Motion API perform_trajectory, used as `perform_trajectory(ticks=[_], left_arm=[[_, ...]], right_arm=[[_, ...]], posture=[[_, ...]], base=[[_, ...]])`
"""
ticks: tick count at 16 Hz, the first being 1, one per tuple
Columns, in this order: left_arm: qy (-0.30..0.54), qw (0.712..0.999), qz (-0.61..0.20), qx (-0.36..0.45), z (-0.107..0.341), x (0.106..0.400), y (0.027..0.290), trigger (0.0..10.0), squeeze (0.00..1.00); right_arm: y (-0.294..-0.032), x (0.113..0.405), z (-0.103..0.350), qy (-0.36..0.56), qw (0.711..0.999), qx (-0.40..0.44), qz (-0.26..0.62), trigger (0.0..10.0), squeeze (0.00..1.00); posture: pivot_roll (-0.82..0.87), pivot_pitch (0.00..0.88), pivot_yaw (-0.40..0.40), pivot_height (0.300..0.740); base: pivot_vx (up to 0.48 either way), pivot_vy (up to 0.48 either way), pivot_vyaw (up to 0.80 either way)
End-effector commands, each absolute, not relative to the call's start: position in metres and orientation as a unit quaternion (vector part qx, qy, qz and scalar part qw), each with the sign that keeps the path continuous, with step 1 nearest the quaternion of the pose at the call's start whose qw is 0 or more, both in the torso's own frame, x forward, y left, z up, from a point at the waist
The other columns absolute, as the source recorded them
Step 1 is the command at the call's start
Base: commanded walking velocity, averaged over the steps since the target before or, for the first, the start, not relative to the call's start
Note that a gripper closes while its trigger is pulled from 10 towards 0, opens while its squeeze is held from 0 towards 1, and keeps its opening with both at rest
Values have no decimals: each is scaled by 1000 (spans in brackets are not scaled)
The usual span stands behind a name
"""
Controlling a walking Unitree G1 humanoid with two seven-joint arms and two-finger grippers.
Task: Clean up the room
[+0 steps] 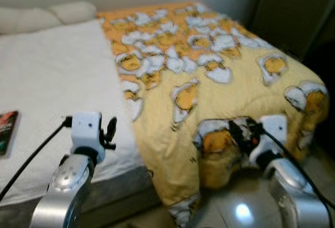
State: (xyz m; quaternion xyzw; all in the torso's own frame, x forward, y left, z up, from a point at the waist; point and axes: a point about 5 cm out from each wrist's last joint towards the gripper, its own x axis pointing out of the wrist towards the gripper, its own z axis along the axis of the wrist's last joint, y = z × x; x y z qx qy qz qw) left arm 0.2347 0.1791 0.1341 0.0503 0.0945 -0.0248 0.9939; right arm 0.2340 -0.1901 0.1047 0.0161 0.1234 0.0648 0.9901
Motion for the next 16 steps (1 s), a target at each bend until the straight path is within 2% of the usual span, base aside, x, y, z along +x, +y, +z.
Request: perform_trajectory(ticks=[1, 9, 12, 13, 16], left_arm=[[95, 994, -8, 56, 133, 235, 185, 10000, 0], [95, 993, 1, 63, 129, 241, 185, 10000, 0], [89, 994, 13, 66, 131, 244, 187, 10000, 0], [87, 995, 11, 46, 132, 246, 187, 10000, 0], [86, 995, 15, 43, 134, 252, 191, 10000, 0]], right_arm=[[-188, 236, 106, 124, 990, 20, 66, 10000, 0], [-194, 248, 106, 122, 990, 11, 69, 10000, 0], [-192, 250, 107, 121, 989, 11, 78, 10000, 0], [-191, 252, 106, 122, 989, 13, 80, 10000, 0], [-189, 253, 105, 122, 989, 14, 82, 10000, 0]], posture=[[-108, 0, 34, 740], [-123, 0, 51, 740], [-119, 0, 44, 740], [-116, 0, 42, 740], [-116, 0, 43, 740]], base=[[0, -356, 0], [0, -358, 0], [0, -361, 571], [0, 0, 725], [0, 480, 479]])
